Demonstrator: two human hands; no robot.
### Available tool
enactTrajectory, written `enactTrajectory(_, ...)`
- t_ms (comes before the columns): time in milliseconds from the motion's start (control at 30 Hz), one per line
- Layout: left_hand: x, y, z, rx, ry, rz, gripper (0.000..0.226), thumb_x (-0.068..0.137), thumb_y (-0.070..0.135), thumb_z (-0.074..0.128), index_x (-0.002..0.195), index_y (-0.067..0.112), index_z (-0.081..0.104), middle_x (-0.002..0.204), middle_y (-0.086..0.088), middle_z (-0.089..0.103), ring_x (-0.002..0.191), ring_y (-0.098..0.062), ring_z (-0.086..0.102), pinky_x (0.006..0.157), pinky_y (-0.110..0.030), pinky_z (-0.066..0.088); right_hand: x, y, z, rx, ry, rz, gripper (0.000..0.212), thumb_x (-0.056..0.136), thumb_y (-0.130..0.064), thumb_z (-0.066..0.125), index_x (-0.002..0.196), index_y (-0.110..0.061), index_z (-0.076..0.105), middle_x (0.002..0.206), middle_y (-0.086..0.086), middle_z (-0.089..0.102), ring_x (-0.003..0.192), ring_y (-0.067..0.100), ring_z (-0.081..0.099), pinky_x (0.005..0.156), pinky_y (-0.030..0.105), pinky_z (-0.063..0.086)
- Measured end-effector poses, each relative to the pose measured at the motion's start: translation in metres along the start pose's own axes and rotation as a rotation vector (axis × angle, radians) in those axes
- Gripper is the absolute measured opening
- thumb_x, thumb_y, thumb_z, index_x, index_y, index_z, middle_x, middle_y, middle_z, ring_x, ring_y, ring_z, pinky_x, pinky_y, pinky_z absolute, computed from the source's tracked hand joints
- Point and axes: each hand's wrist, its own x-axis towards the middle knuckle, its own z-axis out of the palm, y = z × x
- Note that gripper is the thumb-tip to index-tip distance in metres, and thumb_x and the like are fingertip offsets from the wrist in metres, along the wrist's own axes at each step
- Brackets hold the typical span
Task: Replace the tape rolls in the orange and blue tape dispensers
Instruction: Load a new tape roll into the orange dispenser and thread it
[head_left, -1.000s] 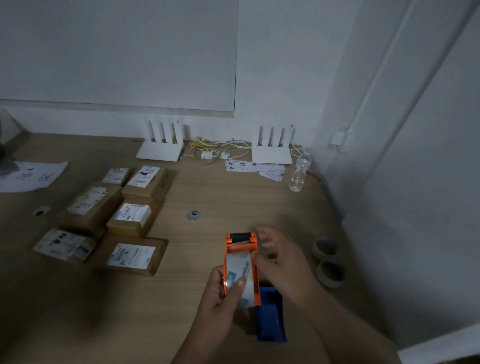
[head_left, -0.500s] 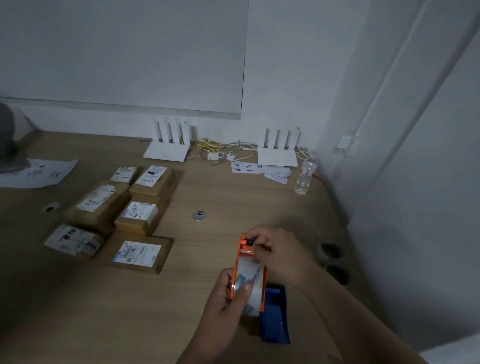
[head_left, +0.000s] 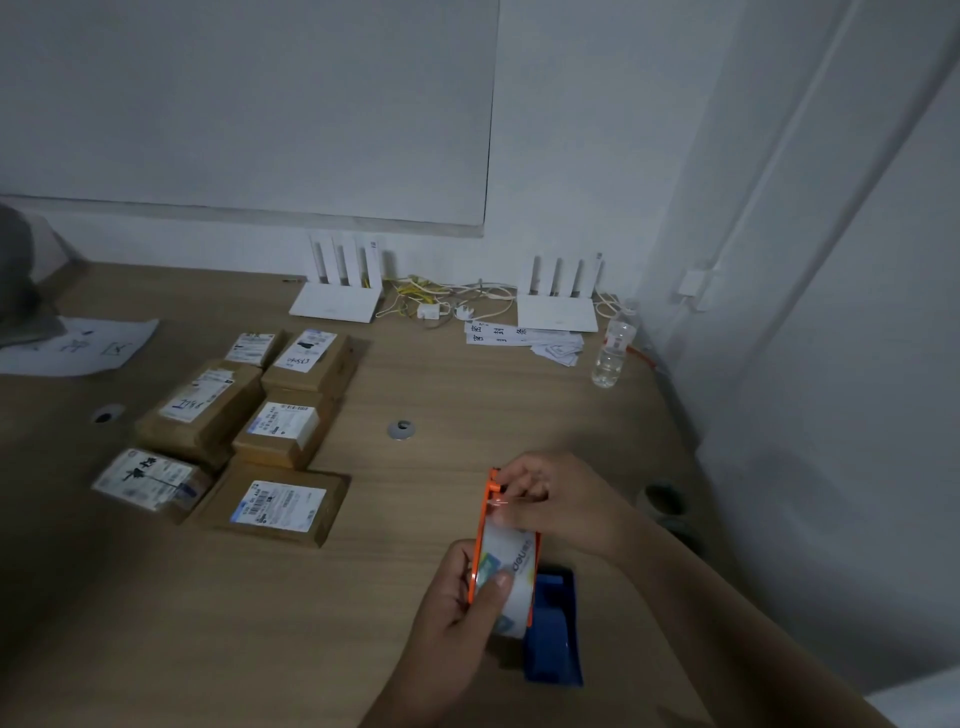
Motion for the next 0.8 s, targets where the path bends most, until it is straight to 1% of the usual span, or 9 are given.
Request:
enactTrajectory(67,0.000,-0.002,0.000,0.006,-0.012,-0.003,0.009,0.103,0.007,0.058,0.109,0.009,0.064,0.099,-0.031,0.067,0.083,-0.021,0.064,0.077,-0.036,0.055,0.002,0.002,0.001,-0.045,-0.013,-0.010,0.030,0.075,-0.023,0.080,0.104,-0.021,0.073,0.092,-0.005,0.075,0.081,0.001,0.071,0.068,0.015,0.052)
enactTrajectory(167,-0.002,-0.001,0.000,0.020,-0.039,-0.008,0.010,0.103,0.008,0.058,0.108,0.013,0.065,0.090,-0.013,0.074,0.079,-0.015,0.068,0.069,-0.023,0.058,0.004,0.002,0.001,-0.153,0.035,-0.031,0.020,0.081,-0.017,0.073,0.101,-0.019,0.076,0.090,-0.007,0.075,0.074,-0.006,0.067,0.066,0.010,0.050)
enactTrajectory(300,-0.002,-0.002,0.000,0.030,-0.024,0.015,0.009,0.103,0.008,0.058,0.106,0.013,0.065,0.091,-0.022,0.071,0.076,-0.016,0.066,0.066,-0.020,0.057,0.003,-0.002,0.001,-0.169,0.056,-0.075,0.011,0.083,-0.014,0.072,0.092,-0.014,0.079,0.088,-0.003,0.078,0.073,-0.006,0.067,0.068,0.008,0.049)
enactTrajectory(433,-0.002,-0.003,0.002,0.027,0.012,0.023,0.011,0.103,0.008,0.057,0.104,0.013,0.067,0.078,-0.003,0.071,0.069,-0.010,0.064,0.062,-0.017,0.054,0.003,-0.003,0.002,-0.212,0.120,-0.090,0.009,0.082,-0.017,0.071,0.086,-0.018,0.080,0.083,-0.006,0.078,0.075,-0.001,0.070,0.067,0.007,0.047)
enactTrajectory(600,-0.002,-0.004,0.005,0.024,0.068,0.004,0.008,0.098,0.025,0.067,0.103,0.019,0.067,0.083,-0.014,0.075,0.073,-0.017,0.070,0.064,-0.024,0.059,0.000,-0.008,0.006,-0.286,0.200,-0.131,0.013,0.084,-0.016,0.066,0.081,-0.021,0.078,0.080,-0.010,0.074,0.073,0.000,0.067,0.066,0.009,0.046)
enactTrajectory(633,-0.001,-0.005,0.005,0.019,0.062,-0.003,0.012,0.095,0.022,0.073,0.104,0.020,0.067,0.088,-0.013,0.077,0.076,-0.019,0.073,0.066,-0.026,0.061,0.000,-0.010,0.006,-0.289,0.220,-0.140,0.013,0.085,-0.016,0.066,0.082,-0.020,0.078,0.082,-0.009,0.075,0.075,0.002,0.067,0.067,0.011,0.048)
enactTrajectory(700,0.001,-0.007,0.005,0.007,0.033,-0.035,0.042,0.078,0.007,0.088,0.110,0.019,0.064,0.096,-0.009,0.080,0.082,-0.017,0.077,0.070,-0.026,0.064,-0.001,-0.014,0.005,-0.303,0.245,-0.159,0.014,0.085,-0.015,0.065,0.084,-0.018,0.078,0.086,-0.006,0.076,0.080,0.005,0.067,0.073,0.017,0.051)
enactTrajectory(733,0.002,-0.009,0.005,0.008,0.017,-0.033,0.055,0.067,0.008,0.093,0.111,0.018,0.062,0.098,-0.008,0.080,0.083,-0.016,0.077,0.071,-0.025,0.064,-0.001,-0.015,0.005,-0.318,0.244,-0.173,0.014,0.086,-0.015,0.064,0.085,-0.017,0.078,0.088,-0.005,0.076,0.081,0.006,0.067,0.076,0.019,0.051)
enactTrajectory(800,0.004,-0.010,0.005,0.040,0.018,-0.011,0.064,0.055,0.016,0.093,0.110,0.020,0.061,0.101,-0.006,0.078,0.083,-0.013,0.076,0.071,-0.022,0.063,-0.002,-0.017,0.005,-0.333,0.240,-0.192,0.014,0.086,-0.014,0.063,0.085,-0.016,0.077,0.088,-0.005,0.075,0.082,0.007,0.067,0.077,0.021,0.052)
